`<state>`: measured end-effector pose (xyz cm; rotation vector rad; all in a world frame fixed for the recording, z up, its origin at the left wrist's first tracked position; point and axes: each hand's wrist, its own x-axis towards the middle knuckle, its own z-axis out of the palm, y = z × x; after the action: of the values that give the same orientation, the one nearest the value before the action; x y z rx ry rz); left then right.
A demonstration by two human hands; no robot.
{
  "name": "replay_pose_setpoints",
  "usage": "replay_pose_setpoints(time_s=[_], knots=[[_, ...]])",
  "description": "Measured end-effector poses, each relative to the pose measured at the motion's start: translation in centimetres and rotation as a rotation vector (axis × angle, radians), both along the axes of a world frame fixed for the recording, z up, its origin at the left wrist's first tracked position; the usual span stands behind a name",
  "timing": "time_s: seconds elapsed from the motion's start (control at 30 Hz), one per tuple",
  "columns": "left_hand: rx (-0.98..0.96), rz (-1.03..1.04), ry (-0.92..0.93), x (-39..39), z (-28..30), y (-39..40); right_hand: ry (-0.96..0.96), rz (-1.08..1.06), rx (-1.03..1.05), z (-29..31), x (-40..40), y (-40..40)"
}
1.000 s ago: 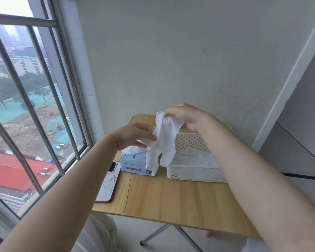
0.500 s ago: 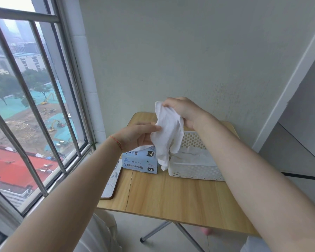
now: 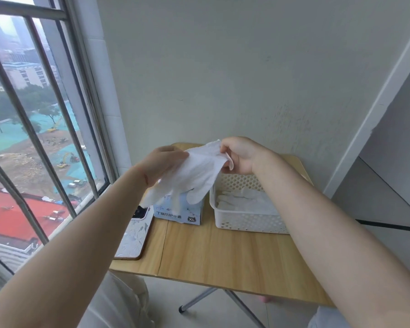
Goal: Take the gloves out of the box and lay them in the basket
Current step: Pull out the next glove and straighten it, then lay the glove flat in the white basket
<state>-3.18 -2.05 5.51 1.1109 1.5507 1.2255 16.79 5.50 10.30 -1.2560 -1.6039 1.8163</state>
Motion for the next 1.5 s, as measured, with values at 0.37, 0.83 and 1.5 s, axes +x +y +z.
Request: replay_pose_setpoints(time_s=[0.37,0.83,1.5], knots=[[-0.011,-0.123,0.908,8.0,-2.7,7.3,-0.381,-0.226,0.221,-6.9,5.6,3.1],[0.126,-0.374,1.563,14.5,-6.1,10.7,-1.034,-0.072,0.586,-9.7,12.7,4.8],[-0.436,-0.561,1.249,15.8,-4.6,7.7,-1.241,0.011,0.662,-9.7,13.7,4.9]])
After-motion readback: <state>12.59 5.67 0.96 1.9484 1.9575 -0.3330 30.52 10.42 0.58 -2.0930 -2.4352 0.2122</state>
